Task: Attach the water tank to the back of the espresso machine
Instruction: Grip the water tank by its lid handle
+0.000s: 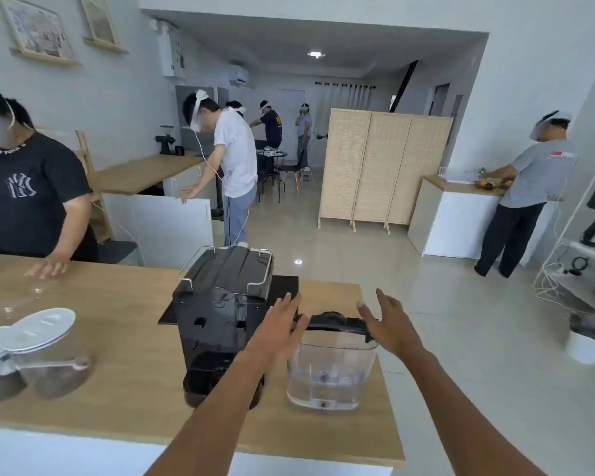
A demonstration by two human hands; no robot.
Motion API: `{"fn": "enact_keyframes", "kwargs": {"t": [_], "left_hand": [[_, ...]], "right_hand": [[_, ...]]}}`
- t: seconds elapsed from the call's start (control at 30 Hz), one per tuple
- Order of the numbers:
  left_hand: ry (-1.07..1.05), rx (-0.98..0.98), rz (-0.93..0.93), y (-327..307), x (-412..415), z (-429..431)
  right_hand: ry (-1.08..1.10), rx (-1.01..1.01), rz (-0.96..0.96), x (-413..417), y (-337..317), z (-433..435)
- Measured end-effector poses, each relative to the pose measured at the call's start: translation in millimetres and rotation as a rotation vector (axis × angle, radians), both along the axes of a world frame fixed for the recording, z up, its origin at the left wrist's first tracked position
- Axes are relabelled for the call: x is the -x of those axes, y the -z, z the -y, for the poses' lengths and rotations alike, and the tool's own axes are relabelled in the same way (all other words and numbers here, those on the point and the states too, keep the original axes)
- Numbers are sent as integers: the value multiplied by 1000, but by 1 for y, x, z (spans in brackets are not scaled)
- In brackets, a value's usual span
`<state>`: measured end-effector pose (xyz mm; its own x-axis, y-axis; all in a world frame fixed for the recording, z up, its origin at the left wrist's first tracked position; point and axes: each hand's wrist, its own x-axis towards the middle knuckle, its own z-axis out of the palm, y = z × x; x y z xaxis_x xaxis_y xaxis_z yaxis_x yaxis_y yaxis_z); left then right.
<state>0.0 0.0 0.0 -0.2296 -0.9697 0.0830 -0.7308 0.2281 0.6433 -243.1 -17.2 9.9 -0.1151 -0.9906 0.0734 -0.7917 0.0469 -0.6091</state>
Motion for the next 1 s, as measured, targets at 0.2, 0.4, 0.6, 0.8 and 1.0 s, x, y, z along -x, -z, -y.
{"fn": "enact_keyframes", "kwargs": {"t": [0.2,0.4,0.6,0.8,1.0], "left_hand": [[-160,-213,-208,29,12,4],[-240,-294,-270,42,20,13],[-282,-322,-397,50,24,20],[-268,-225,-508,54,21,21],[-305,-151,-642,61,18,19]], "right_hand": [[50,-102,41,4,31,-3],[36,-119,178,0,38,-1],[51,-140,332,3,53,1],[37,-118,460,3,53,-3],[29,-65,535,1,51,-12]]}}
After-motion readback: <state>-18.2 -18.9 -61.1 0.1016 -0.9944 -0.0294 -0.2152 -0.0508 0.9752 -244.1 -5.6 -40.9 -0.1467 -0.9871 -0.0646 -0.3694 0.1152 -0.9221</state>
